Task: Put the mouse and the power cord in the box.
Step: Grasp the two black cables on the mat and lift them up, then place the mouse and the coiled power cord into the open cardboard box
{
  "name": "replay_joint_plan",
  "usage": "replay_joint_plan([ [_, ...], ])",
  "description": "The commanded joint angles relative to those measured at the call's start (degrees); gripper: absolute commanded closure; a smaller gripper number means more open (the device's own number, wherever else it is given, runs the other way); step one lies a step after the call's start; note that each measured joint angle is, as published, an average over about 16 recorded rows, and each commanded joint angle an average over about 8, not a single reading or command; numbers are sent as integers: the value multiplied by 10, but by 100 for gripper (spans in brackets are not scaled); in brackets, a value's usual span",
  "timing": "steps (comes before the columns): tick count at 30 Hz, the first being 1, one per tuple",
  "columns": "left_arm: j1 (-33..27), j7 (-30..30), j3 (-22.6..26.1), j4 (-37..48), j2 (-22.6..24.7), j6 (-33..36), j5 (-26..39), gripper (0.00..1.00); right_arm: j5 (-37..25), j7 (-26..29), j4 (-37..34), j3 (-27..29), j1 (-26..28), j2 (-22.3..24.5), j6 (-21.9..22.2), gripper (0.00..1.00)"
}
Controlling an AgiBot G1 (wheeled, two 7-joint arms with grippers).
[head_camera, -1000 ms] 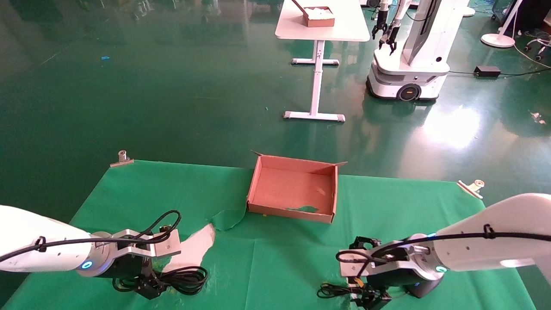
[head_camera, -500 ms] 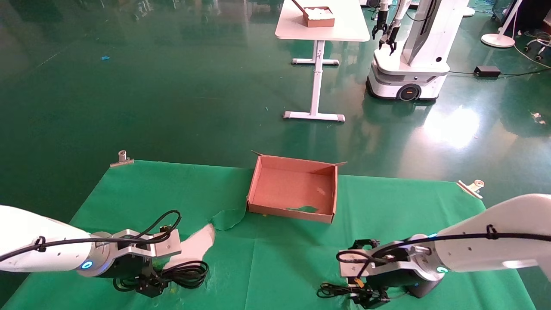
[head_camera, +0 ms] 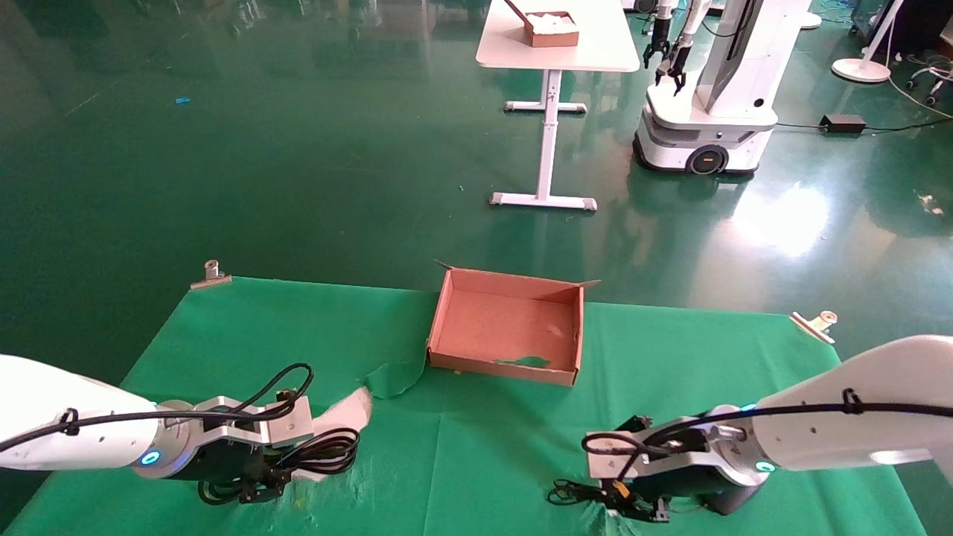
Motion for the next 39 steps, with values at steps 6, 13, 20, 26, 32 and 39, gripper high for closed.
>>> replay_joint_plan([
  [6,0,0,0,0,0,0,0,100,0,0,0,0,0,0,0,100],
  [13,0,0,0,0,0,0,0,100,1,0,1,1,0,0,0,100],
  [20,0,0,0,0,0,0,1,100,1,1,1,1,1,1,0,100],
  [26,-19,0,-17,-19,-14,12,-25,100,4,4,3,13,21,5,12,100],
  [32,-60,-2,-47,-70,-17,34,-80,100,5,8,0,29,58,9,32,100],
  [39,-99,13,-64,-73,64,-13,-113,100,-7,19,-12,47,102,30,57,100],
])
